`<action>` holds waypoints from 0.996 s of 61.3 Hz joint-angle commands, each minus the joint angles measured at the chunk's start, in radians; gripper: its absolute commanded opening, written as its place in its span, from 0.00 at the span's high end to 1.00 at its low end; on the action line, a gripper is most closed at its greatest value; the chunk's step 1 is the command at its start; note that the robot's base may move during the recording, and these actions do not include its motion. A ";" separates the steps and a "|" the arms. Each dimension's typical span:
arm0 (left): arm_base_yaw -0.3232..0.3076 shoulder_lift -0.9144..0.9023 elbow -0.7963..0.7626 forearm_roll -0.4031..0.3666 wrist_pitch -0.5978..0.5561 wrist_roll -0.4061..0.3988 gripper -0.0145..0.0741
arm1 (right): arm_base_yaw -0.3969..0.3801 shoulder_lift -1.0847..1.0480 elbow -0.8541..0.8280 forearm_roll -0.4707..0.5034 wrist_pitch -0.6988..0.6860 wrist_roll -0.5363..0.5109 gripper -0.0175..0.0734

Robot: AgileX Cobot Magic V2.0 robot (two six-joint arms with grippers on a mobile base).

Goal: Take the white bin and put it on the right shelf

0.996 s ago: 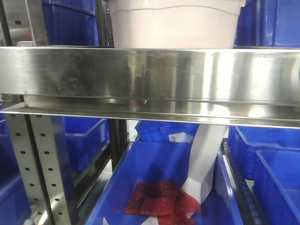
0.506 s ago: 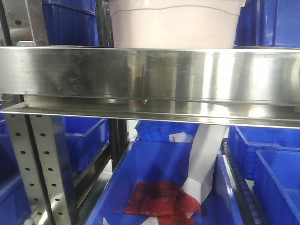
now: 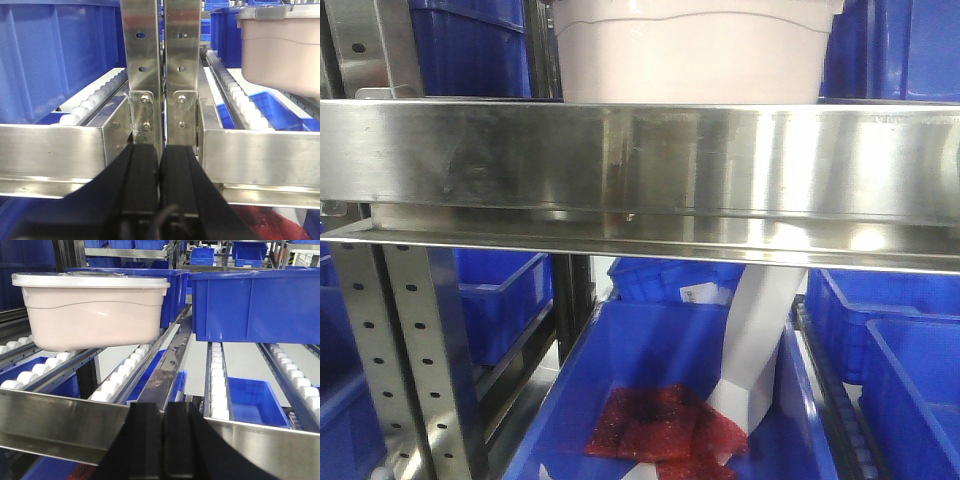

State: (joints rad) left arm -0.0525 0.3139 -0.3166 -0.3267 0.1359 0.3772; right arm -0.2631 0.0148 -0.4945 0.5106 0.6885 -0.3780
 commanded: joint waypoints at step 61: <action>-0.240 -0.318 0.345 0.205 -0.188 -0.291 0.97 | -0.002 0.017 -0.023 0.028 -0.081 0.001 0.73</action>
State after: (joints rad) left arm -0.2832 0.0651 0.0272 -0.1263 -0.0166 0.1055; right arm -0.2631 0.0148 -0.4945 0.5113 0.6885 -0.3780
